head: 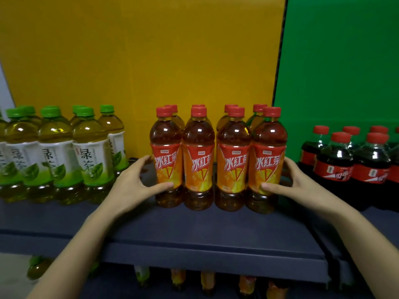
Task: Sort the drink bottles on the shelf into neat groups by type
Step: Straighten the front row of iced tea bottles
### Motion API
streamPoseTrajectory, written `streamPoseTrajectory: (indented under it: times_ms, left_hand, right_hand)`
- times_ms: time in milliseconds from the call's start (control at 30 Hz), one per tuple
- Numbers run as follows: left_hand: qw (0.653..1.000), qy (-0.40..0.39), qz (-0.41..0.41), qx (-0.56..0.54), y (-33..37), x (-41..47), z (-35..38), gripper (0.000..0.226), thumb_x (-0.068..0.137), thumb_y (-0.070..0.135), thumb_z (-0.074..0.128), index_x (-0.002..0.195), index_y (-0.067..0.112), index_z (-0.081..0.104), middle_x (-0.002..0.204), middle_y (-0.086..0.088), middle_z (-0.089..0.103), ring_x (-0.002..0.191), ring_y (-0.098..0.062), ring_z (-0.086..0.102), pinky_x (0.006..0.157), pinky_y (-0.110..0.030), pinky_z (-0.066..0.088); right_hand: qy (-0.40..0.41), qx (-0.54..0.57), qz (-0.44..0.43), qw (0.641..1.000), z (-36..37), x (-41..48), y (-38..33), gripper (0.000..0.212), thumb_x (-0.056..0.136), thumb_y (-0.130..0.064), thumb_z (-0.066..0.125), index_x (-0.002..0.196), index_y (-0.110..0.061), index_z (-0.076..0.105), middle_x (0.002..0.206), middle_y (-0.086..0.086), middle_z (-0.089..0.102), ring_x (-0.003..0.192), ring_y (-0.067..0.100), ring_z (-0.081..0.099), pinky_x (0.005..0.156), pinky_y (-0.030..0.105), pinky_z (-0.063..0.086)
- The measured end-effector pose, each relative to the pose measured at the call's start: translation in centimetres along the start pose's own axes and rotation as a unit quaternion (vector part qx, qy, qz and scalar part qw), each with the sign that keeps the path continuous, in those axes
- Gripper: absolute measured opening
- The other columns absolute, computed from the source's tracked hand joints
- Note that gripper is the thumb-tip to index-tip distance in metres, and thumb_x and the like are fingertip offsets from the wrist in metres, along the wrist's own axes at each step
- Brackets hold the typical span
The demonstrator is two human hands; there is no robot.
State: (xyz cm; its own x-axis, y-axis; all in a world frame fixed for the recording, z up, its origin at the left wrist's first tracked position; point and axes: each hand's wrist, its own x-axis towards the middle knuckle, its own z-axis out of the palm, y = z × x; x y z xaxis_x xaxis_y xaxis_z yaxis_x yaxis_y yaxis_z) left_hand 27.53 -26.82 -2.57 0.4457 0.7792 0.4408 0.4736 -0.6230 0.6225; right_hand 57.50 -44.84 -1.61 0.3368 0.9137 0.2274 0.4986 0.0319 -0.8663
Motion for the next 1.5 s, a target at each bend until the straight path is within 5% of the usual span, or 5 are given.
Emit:
streamPoseTrajectory:
  times_ms: [533,767,1067,1233,1500]
  left_hand:
    - [0.952,-0.157,0.033,-0.261,-0.1,3.3,2.0,0.093,0.041,0.051,0.087,0.122,0.033,0.047,0.11,0.021,0.065,0.102,-0.001,0.063,0.072,-0.011,0.052]
    - [0.957,-0.15,0.022,-0.249,-0.7,3.6,2.1,0.093,0.047,0.045,0.087,0.128,0.03,0.046,0.118,0.01,0.064,0.107,-0.008,0.063,0.092,-0.035,0.051]
    - [0.982,-0.1,0.017,-0.161,-0.5,1.1,0.1,0.093,0.059,0.043,0.077,0.139,0.03,0.032,0.125,0.019,0.052,0.112,0.001,0.053,0.094,-0.026,0.045]
    - [0.992,0.02,0.095,0.075,-2.4,-2.3,-3.1,0.053,0.076,0.048,0.063,0.121,0.021,0.056,0.117,0.007,0.06,0.101,-0.008,0.057,0.087,-0.031,0.05]
    - [0.945,0.102,0.125,0.284,-6.8,-8.6,-9.8,0.038,0.081,0.049,0.04,0.092,0.025,0.067,0.081,0.011,0.069,0.072,-0.015,0.068,0.048,-0.023,0.046]
  right_hand:
    - [0.001,0.072,-0.015,0.997,2.0,3.1,0.3,0.112,0.045,-0.04,0.083,0.139,-0.031,0.024,0.124,-0.008,0.057,0.103,-0.001,0.062,0.073,0.013,0.053]
    - [0.009,0.079,-0.024,0.997,2.3,3.2,0.1,0.106,0.045,-0.039,0.081,0.137,-0.028,0.029,0.118,-0.008,0.061,0.098,-0.002,0.064,0.068,0.009,0.051]
    - [0.069,-0.175,0.041,0.981,1.0,-0.6,-1.1,0.091,0.051,-0.062,0.07,0.131,-0.03,0.042,0.123,-0.013,0.053,0.114,0.009,0.052,0.098,0.034,0.044]
    - [0.19,-0.327,0.016,0.925,0.5,-3.7,-1.3,0.05,0.052,-0.078,0.043,0.074,-0.035,0.055,0.07,-0.013,0.064,0.071,0.014,0.061,0.065,0.041,0.053]
    - [0.17,-0.306,-0.032,0.936,8.0,-5.5,-4.1,0.032,0.064,-0.08,0.044,0.081,-0.054,0.05,0.066,-0.019,0.064,0.066,0.009,0.062,0.061,0.041,0.053]
